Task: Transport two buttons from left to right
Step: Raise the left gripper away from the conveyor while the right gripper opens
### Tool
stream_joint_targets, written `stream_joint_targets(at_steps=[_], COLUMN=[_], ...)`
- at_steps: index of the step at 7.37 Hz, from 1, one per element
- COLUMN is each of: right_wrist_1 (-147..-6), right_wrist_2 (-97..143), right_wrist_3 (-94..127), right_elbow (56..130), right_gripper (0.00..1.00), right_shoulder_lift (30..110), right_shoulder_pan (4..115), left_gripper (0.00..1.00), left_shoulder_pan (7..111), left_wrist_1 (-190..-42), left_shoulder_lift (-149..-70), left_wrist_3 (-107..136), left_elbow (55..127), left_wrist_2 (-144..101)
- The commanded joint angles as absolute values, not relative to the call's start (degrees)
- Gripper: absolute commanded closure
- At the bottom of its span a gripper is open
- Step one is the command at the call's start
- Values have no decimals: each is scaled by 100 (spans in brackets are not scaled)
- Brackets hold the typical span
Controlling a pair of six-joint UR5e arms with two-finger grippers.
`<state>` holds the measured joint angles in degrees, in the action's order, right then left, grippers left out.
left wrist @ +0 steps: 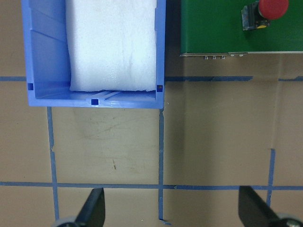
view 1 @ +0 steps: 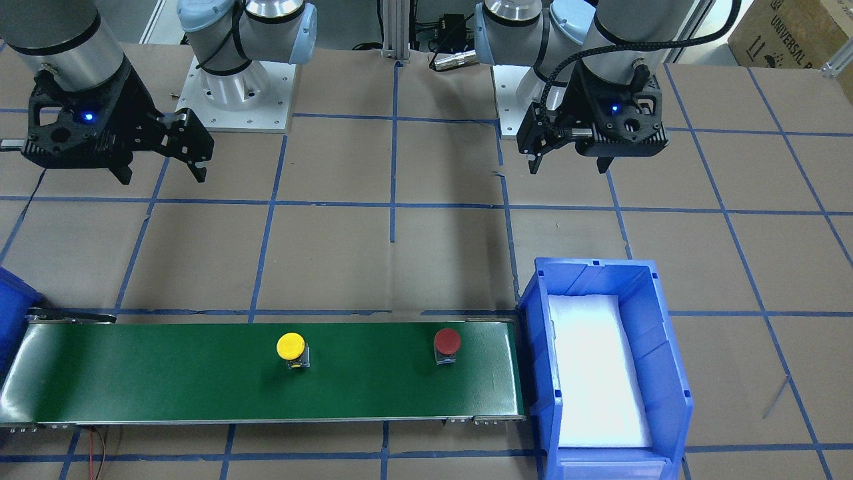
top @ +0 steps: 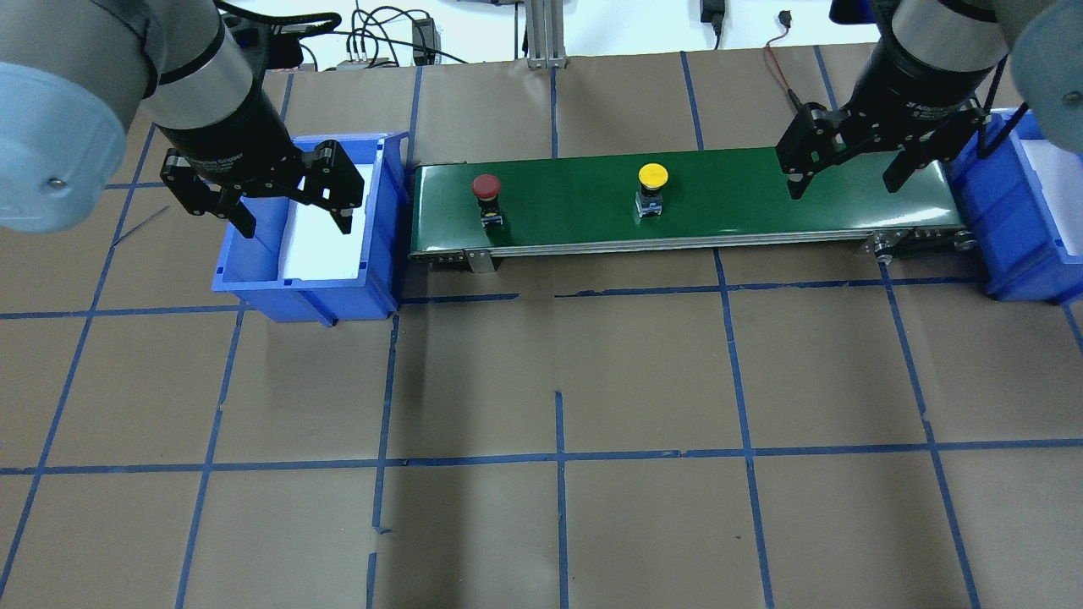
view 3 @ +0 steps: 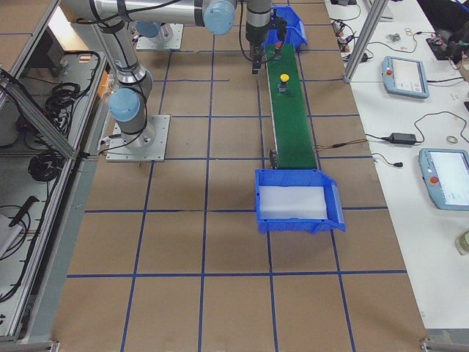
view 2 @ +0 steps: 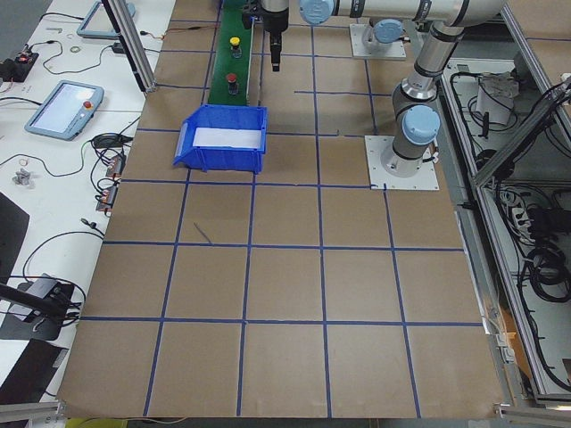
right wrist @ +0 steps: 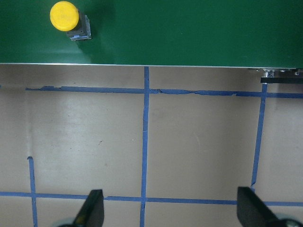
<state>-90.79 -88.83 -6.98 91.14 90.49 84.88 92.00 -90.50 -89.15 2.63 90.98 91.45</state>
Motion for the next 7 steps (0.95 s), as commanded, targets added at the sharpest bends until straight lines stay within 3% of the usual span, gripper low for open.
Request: stream_joint_targets(at_steps=[1, 7], right_wrist_1=[-9123, -8895], right_wrist_2=[-8869, -8842], right_wrist_3=[-83, -18], right_elbow=[8992, 8771], right_gripper=[0, 0], right_shoulder_lift=[9088, 8982], right_shoulder_pan=[8534, 8596], left_gripper=[0, 0], left_shoulder_pan=[9246, 9580], left_wrist_1=[-9009, -9008], left_shoulder_lift=[-8921, -9061], left_wrist_3=[289, 422], left_elbow=[9140, 9114], left_wrist_2=[9140, 9097])
